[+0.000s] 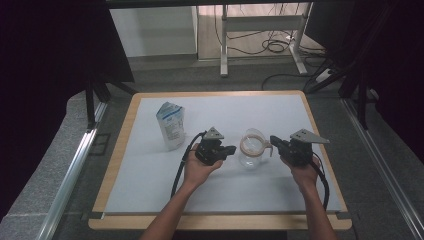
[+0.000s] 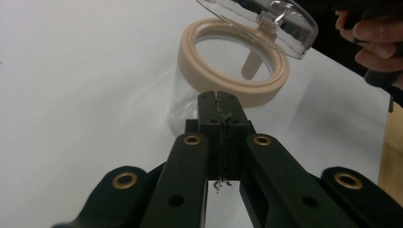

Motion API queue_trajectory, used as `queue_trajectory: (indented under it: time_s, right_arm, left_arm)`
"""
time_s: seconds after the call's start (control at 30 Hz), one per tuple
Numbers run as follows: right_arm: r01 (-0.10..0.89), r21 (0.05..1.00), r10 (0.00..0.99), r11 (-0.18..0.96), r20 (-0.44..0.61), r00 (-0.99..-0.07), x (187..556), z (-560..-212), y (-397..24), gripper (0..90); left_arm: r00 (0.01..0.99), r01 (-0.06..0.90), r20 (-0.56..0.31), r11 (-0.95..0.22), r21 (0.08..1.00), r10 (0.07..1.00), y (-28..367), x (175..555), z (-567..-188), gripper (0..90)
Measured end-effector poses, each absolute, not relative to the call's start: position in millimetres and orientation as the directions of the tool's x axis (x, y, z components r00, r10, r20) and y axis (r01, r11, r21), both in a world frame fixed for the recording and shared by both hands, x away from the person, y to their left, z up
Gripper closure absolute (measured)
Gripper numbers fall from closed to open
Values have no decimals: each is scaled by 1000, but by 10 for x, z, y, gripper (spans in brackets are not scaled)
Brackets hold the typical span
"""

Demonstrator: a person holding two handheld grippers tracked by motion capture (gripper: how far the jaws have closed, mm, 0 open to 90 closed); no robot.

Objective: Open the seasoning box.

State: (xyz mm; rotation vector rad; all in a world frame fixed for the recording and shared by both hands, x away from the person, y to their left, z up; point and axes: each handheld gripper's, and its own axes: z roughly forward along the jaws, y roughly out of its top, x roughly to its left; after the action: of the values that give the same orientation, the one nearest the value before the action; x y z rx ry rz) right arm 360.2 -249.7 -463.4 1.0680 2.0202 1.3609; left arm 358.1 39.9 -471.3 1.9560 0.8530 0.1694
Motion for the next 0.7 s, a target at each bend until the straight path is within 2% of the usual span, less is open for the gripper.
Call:
queue_trajectory:
  time_s: [0.3, 0.7]
  right_arm:
    - [333, 921, 811, 202, 34, -584, 3596, -4631, -2499, 898]
    - [339, 922, 809, 189, 50, -586, 3598, -4634, -2515, 899]
  left_arm:
    - [771, 453, -179, -327, 829, 612, 205, 3601, -4558, 900]
    - [767, 457, -164, -349, 818, 621, 201, 3599, -4605, 900]
